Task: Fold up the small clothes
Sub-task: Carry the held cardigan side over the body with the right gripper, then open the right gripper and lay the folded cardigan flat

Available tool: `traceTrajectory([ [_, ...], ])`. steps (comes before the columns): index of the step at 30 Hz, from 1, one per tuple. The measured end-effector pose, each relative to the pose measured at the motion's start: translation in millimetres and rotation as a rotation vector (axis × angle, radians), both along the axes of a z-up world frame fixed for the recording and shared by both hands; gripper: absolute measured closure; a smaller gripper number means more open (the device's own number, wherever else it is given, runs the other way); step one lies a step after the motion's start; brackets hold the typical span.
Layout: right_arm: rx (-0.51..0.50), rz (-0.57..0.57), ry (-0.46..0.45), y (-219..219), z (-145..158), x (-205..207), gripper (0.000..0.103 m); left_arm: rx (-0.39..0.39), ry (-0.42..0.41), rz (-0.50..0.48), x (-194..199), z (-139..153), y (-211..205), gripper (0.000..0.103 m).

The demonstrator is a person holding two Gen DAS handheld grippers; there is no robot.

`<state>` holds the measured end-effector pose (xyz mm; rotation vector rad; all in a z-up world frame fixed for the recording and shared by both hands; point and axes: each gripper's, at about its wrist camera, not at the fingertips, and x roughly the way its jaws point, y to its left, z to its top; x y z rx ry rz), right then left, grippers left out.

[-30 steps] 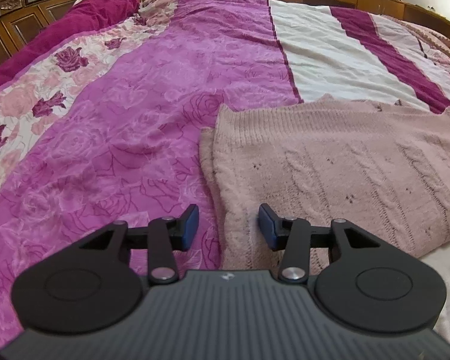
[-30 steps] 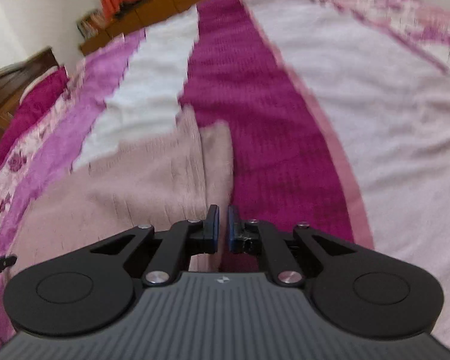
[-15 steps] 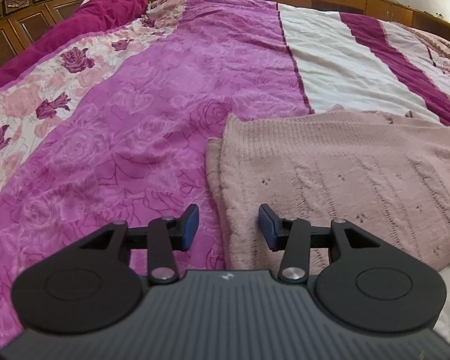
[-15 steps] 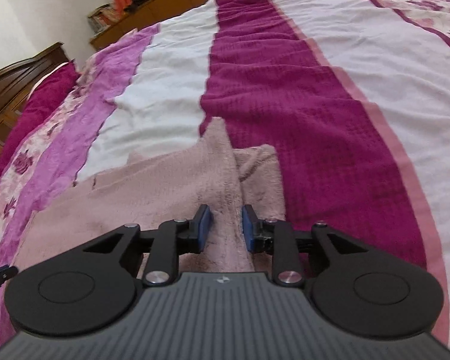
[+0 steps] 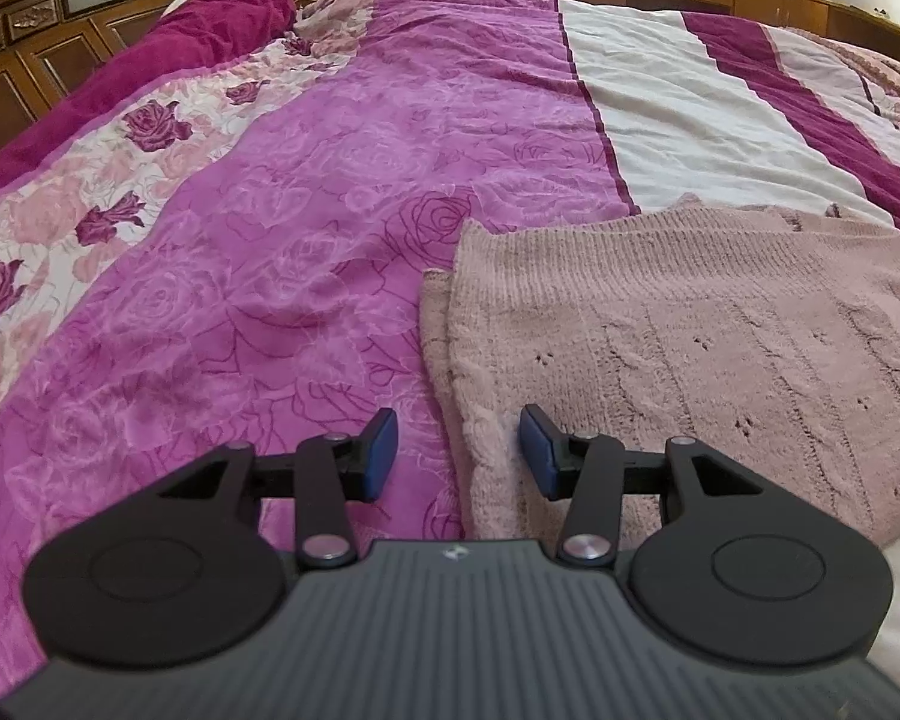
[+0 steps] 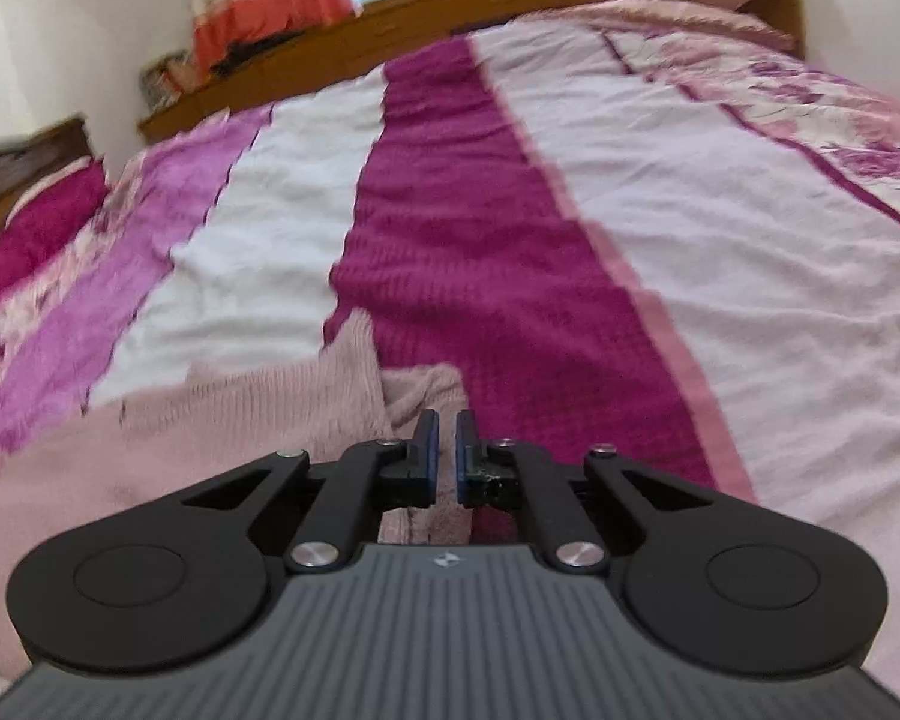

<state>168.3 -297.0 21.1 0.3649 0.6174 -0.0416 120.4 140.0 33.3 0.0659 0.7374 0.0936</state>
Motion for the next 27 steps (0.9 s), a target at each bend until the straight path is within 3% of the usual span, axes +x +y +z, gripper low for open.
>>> traceTrajectory([
  [3, 0.065, 0.022, -0.04, -0.8, 6.7, -15.0, 0.079, 0.011, -0.005, -0.006, -3.9, 1.5, -1.4, 0.056],
  [7, 0.144, 0.118, -0.069, 6.1, 6.0, -30.1, 0.075, 0.014, -0.003, -0.003, -6.5, 2.2, -2.5, 0.056],
  [9, 0.164, 0.174, -0.051, 14.2, 3.7, -29.8, 0.067, 0.011, -0.001, -0.001, -7.2, 2.2, -2.6, 0.056],
  [12, 0.11, 0.216, -0.014, 30.7, -1.8, -23.7, 0.065, 0.006, 0.002, 0.006, -7.3, 0.8, -3.0, 0.057],
  [14, -0.007, 0.165, 0.037, 40.6, -9.7, -11.9, 0.067, -0.001, 0.005, 0.012, -7.2, -0.6, -2.3, 0.056],
  [16, -0.075, 0.159, 0.022, 47.1, -13.5, -5.2, 0.067, -0.009, 0.007, 0.015, -7.2, -0.9, -0.9, 0.056],
  [20, -0.094, 0.151, 0.001, 60.4, 3.1, -3.8, 0.065, -0.009, 0.009, 0.009, -7.4, 0.1, 0.3, 0.056],
  [22, -0.098, 0.203, -0.02, 66.1, 8.8, -0.7, 0.065, -0.004, 0.01, 0.007, -7.0, 0.0, -0.4, 0.056],
  [25, -0.027, 0.308, 0.005, 72.1, 9.7, 5.5, 0.065, -0.006, 0.009, 0.01, -7.1, 0.1, -0.5, 0.056],
  [27, -0.046, 0.364, -0.025, 84.4, 11.4, -0.2, 0.065, -0.006, 0.007, 0.008, -7.8, -0.4, -0.8, 0.057],
])
